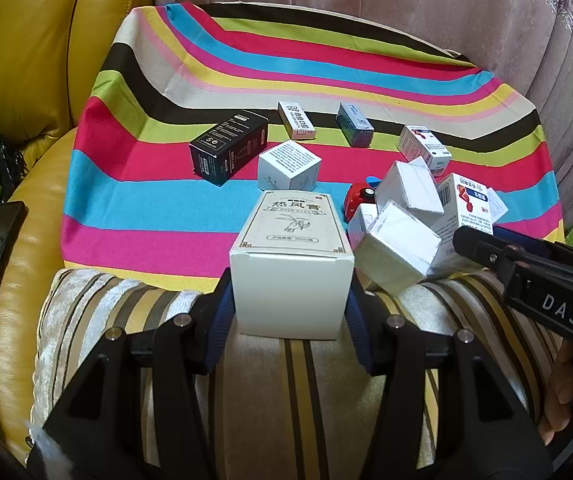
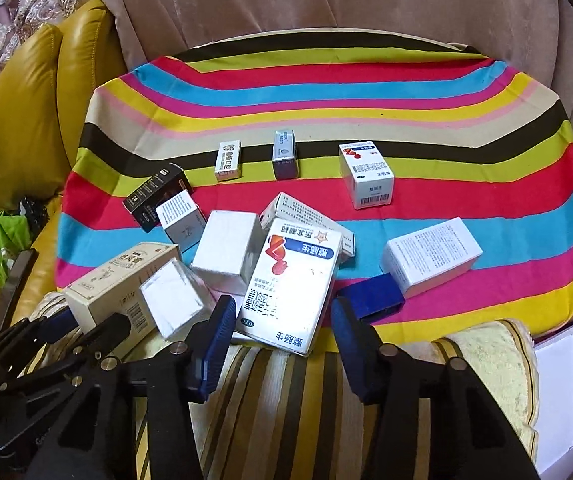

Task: Organize rigid objects
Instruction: 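Grasp the white red-logo medicine box with the right tool while the left holds a white box, then carry both boxes into the purple-rimmed storage box and open both tools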

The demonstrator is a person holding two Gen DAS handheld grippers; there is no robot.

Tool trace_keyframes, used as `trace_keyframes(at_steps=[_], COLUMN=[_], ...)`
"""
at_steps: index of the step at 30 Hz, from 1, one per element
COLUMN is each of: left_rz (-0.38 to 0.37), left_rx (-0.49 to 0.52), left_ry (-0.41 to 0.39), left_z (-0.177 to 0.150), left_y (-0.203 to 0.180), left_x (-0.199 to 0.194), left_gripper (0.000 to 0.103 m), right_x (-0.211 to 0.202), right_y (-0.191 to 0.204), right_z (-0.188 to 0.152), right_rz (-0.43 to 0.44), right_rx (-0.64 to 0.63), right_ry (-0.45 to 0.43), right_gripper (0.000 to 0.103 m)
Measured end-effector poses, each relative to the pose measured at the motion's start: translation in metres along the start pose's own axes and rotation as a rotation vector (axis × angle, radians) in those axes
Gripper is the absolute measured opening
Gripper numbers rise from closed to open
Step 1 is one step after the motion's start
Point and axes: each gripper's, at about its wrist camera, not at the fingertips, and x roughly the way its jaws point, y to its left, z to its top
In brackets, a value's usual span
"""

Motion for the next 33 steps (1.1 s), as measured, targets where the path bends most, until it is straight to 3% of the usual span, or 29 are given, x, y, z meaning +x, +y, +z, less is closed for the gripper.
trace_keyframes(at_steps=[6,11,18,19,22,33], left_rz=[-0.002,0.0,-0.004,-0.003,-0.004,0.016], left_rx=[-0.003,-0.007,-0.009,-0.011,-0.013,-0.049], left_ry=[0.001,0.018,0.02,0.029,0.029,-0.089], left_z=[0.0,0.0,-0.001,-0.001,-0.001,-0.005], left_y=[0.0,0.001,0.001,0.001,0.001,0.001], left_x=[0.0,0.001,0.002,0.003,0.002,-0.026], left_gripper=[0.055,0.055,0.055,0.055,0.055,0.055], right_x=[0.006,0.013,0.02,0.022,0.022,-0.011], right_y=[0.003,0.005,0.005,0.005,0.004,-0.009], right_z=[0.009,0.01,0.011,0.011,0.009,-0.005], right_rz=[-0.009,-0.012,-0.02,-0.019,-0.022,0.009], right_rx=[0.006,0.013,0.015,0.014,0.005,0.014], right_ry=[0.004,0.029,0.045,0.052,0.055,-0.048], right_gripper=[0.053,0.065,0.067,0.065,0.047,0.044])
